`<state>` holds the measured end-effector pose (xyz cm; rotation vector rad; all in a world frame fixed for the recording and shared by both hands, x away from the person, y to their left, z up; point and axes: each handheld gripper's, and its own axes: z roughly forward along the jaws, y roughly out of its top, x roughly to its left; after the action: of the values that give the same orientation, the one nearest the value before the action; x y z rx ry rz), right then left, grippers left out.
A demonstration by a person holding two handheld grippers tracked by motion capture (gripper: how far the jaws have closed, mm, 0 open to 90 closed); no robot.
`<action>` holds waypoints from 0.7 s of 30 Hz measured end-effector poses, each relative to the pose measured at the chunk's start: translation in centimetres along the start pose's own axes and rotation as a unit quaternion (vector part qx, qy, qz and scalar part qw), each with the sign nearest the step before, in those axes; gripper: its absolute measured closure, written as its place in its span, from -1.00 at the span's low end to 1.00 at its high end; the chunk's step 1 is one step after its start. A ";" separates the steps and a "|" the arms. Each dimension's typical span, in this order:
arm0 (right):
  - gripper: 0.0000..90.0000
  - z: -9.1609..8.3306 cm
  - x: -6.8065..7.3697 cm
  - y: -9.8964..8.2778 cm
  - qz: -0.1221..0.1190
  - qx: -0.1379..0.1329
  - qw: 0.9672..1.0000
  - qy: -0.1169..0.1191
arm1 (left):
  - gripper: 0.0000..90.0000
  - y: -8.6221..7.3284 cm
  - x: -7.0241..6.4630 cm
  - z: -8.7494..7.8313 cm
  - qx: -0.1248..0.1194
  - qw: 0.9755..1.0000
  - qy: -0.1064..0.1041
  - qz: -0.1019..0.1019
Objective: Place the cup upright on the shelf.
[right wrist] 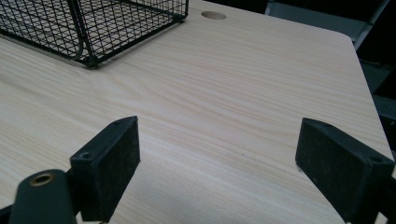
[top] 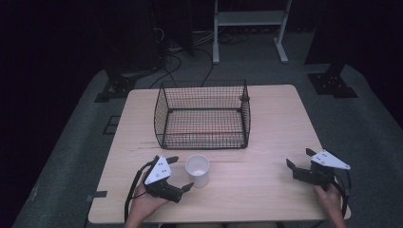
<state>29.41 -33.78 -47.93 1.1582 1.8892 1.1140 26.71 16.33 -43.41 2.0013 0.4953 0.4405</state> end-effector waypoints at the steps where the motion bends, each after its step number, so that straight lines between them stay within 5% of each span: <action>1: -0.71 0.0 0.0 0.0 0.000 0.000 1.000 0.000 | -0.95 0.0 0.0 0.1 0.001 1.000 -0.001 0.000; 12: -0.71 0.0 0.1 0.0 -0.003 0.001 1.000 0.000 | -0.95 0.4 -0.2 1.6 0.017 1.000 -0.017 0.003; 21: -0.71 0.0 0.1 0.0 -0.005 0.002 1.000 0.000 | -0.95 1.0 0.0 3.1 0.054 0.998 -0.020 0.009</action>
<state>29.41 -33.67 -47.94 1.1488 1.8965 1.1052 28.39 13.60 -43.85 2.1158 0.4858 0.3902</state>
